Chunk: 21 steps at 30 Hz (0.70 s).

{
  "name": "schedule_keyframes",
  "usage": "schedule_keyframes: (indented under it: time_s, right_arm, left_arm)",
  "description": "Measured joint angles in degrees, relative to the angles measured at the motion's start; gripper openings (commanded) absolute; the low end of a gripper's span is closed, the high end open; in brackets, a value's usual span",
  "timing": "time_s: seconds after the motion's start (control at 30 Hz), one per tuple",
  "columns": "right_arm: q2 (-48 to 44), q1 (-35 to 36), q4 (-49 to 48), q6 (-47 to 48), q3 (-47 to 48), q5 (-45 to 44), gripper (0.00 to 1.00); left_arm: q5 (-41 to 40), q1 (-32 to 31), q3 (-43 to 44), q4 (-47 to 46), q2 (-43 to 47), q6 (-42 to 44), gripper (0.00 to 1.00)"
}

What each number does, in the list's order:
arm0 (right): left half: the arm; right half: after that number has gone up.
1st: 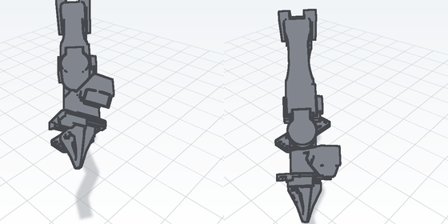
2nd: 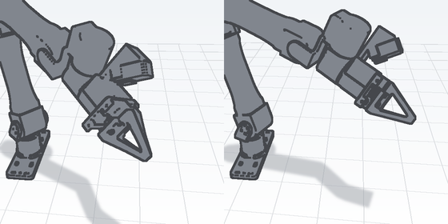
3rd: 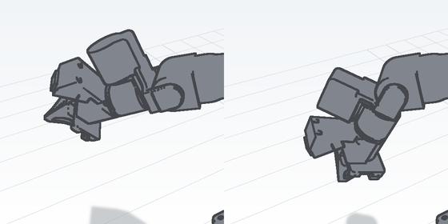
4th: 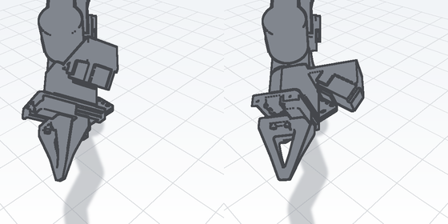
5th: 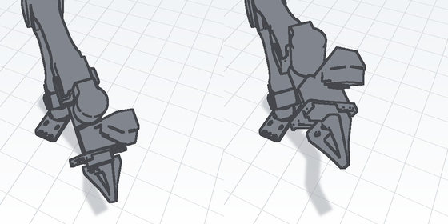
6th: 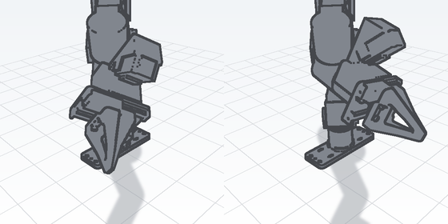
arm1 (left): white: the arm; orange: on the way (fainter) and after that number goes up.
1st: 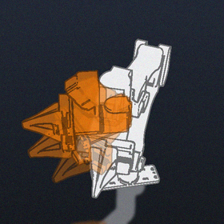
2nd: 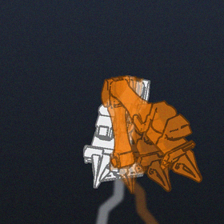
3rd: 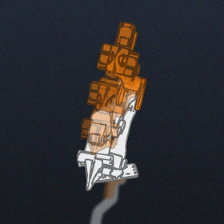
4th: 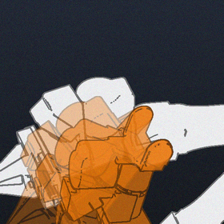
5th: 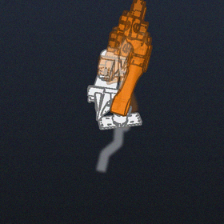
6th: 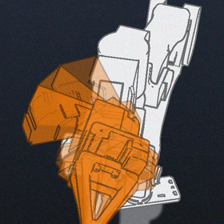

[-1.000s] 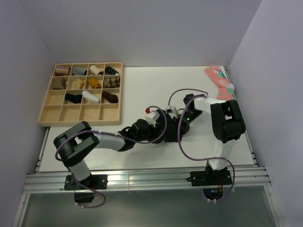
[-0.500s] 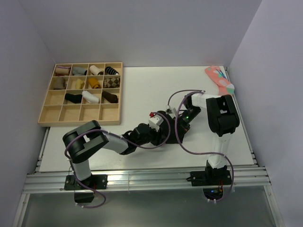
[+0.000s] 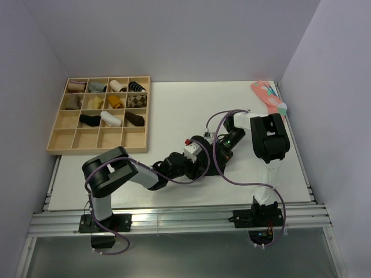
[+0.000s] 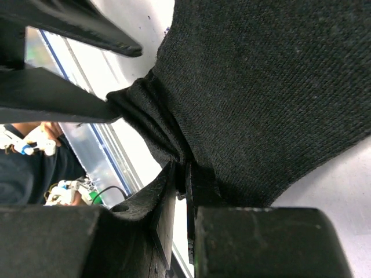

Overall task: Roll the socks
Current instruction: Roll the sock at the center of the board.

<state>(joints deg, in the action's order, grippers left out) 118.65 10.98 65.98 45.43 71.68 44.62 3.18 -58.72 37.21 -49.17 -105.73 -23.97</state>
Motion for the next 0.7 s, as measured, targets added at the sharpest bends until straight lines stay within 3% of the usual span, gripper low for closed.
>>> schedule_keyframes:
  time_s: [0.37, 0.57, 0.7]
  right_arm:
    - [0.74, -0.17, 0.76, -1.09, 0.72, -0.59, 0.06]
    - [0.74, -0.22, 0.68, -2.36, 0.76, -1.53, 0.06]
    - [-0.04, -0.28, -0.2, -3.5, 0.2, -2.27, 0.06]
  left_arm:
    - [0.15, -0.02, 0.98, -1.27, -3.13, 0.33, 0.49]
    - [-1.18, -0.04, 3.69, -1.49, -5.53, 0.02, 0.38]
    - [-2.16, -0.42, 4.98, -0.83, -6.4, -1.22, 0.25]
